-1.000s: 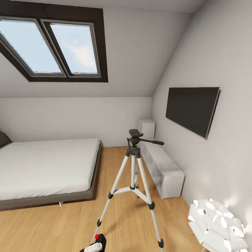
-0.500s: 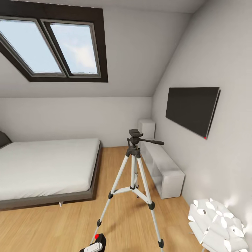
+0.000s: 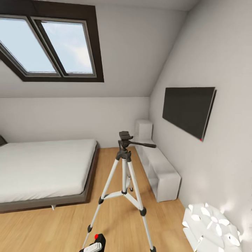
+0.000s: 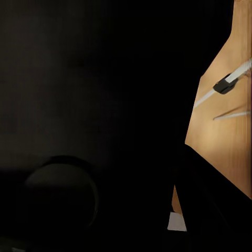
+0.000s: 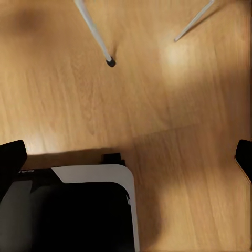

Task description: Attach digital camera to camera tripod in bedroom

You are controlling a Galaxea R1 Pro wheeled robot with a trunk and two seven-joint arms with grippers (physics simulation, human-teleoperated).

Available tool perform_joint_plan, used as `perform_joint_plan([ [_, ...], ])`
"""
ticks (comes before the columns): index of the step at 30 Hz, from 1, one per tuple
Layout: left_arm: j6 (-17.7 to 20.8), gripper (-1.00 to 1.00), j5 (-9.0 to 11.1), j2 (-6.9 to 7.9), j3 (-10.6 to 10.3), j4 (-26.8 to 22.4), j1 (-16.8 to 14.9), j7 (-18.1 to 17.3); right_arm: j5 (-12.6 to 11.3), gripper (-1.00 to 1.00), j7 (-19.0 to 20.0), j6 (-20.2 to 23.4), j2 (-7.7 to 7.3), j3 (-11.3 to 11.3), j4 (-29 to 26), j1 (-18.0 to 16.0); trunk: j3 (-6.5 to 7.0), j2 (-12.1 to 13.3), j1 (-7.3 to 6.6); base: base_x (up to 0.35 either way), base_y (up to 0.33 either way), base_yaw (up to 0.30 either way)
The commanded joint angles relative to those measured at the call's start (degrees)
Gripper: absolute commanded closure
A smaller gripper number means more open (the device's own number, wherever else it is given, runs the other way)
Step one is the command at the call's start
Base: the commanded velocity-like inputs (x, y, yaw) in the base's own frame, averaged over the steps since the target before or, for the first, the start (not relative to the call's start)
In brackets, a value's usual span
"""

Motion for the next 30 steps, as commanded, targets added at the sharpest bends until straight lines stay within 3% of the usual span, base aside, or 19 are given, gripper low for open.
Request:
perform_joint_plan([
  [1,0.2,1.00,0.6,0.01,-0.4,0.0,0.0,-0.3,0.1,-1.00,0.0,-0.4,0.01,-0.4,0.2,-0.1,-0.02,0.0,0.04,0.159,-0.242,0.000],
  [10,0.1,1.00,0.8,0.06,-0.3,0.0,0.0,-0.3,0.2,-1.00,0.0,-0.4,0.01,-0.4,0.2,-0.1,-0.02,0.0,0.04,0.118,-0.167,0.081],
  [30,0.1,1.00,0.8,0.47,-0.3,0.0,0.0,-0.3,0.2,-1.00,0.0,-0.4,-0.21,-0.4,0.2,-0.1,-0.02,0.0,0.04,0.001,-0.001,0.281],
])
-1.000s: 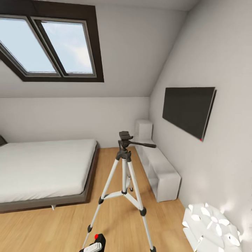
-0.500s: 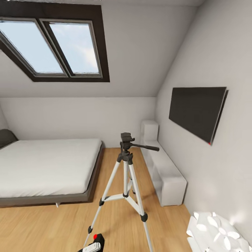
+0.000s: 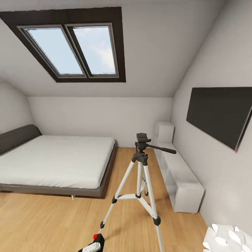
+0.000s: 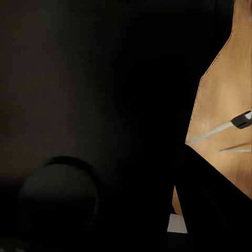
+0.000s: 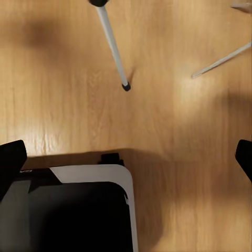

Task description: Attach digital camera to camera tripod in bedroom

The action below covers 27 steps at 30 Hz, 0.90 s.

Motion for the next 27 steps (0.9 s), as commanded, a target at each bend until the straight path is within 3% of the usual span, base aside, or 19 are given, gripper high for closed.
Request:
perform_joint_plan([
  [1,0.2,1.00,0.6,-0.01,-0.4,0.0,0.0,-0.3,0.1,-1.00,-0.1,-0.4,-0.01,-0.4,0.2,0.0,-0.02,0.0,0.02,0.000,0.000,0.283],
  [11,0.3,1.00,0.5,-0.08,-0.4,-0.1,0.0,-0.3,0.1,-1.00,-0.1,-0.4,0.05,-0.4,0.2,0.0,-0.02,0.0,0.02,0.000,0.000,0.275],
  [27,0.3,1.00,0.5,-0.09,-0.4,0.0,0.0,-0.4,0.1,-1.00,0.0,-0.4,-0.07,-0.4,0.2,0.0,-0.02,0.0,0.02,0.000,-0.135,0.016],
])
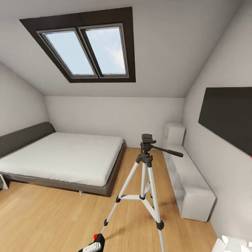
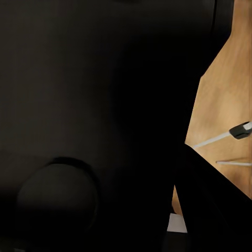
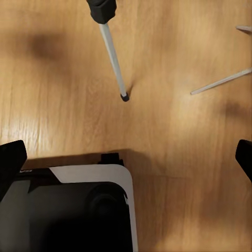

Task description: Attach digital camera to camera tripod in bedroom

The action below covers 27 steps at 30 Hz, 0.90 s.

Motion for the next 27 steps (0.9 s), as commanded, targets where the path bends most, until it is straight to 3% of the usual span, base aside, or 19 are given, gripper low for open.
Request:
perform_joint_plan([
  [1,0.2,1.00,0.6,0.01,-0.4,0.0,0.0,-0.2,0.1,-1.00,0.0,-0.4,-0.01,-0.4,0.2,-0.1,-0.02,0.0,0.02,0.000,-0.008,0.000],
  [16,-0.1,1.00,0.6,0.17,-0.3,0.1,0.0,0.0,0.3,-1.00,0.2,-0.6,0.00,-0.4,0.1,-0.1,-0.02,0.0,0.02,0.000,-0.002,0.000],
  [27,-0.5,1.00,0.4,3.61,-0.4,0.0,0.0,-0.2,0.3,-1.00,0.3,-0.5,-0.15,-0.5,0.1,-0.1,-0.02,0.0,0.02,0.000,0.000,0.000],
])
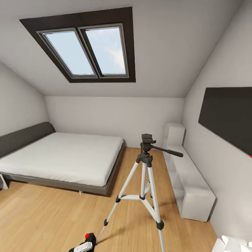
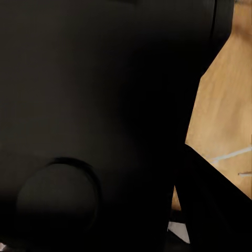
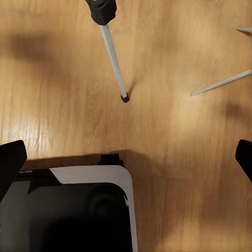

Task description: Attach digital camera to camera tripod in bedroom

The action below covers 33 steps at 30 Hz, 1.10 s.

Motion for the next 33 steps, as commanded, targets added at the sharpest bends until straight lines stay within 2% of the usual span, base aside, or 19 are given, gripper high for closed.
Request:
perform_joint_plan([
  [1,0.2,1.00,0.5,0.46,-0.4,0.0,0.0,-0.2,0.1,-1.00,0.0,-0.3,-0.01,-0.4,0.2,-0.1,-0.02,0.0,0.02,0.000,0.000,0.000],
  [6,0.2,1.00,0.6,3.06,-0.5,0.1,0.0,-0.6,0.1,-1.00,-0.1,-0.4,-0.01,-0.4,0.1,-0.1,-0.02,0.0,0.02,0.000,0.000,0.000],
  [10,0.2,1.00,0.6,3.86,-0.5,0.1,0.0,-0.7,0.1,-1.00,-0.2,-0.6,-0.02,-0.4,0.0,-0.1,-0.02,0.0,0.02,0.000,0.000,0.000],
  [19,0.3,1.00,0.7,4.38,-0.5,0.1,0.0,-0.8,0.1,-1.00,-0.5,-0.8,0.04,-0.5,-0.3,-0.1,-0.02,0.0,0.02,0.000,0.000,0.000],
  [33,0.3,1.00,0.5,4.17,-0.5,-0.1,0.0,-0.5,0.0,-1.00,-0.5,-0.5,0.01,-0.5,-0.4,-0.1,-0.14,0.0,0.02,0.000,0.000,0.000],
])
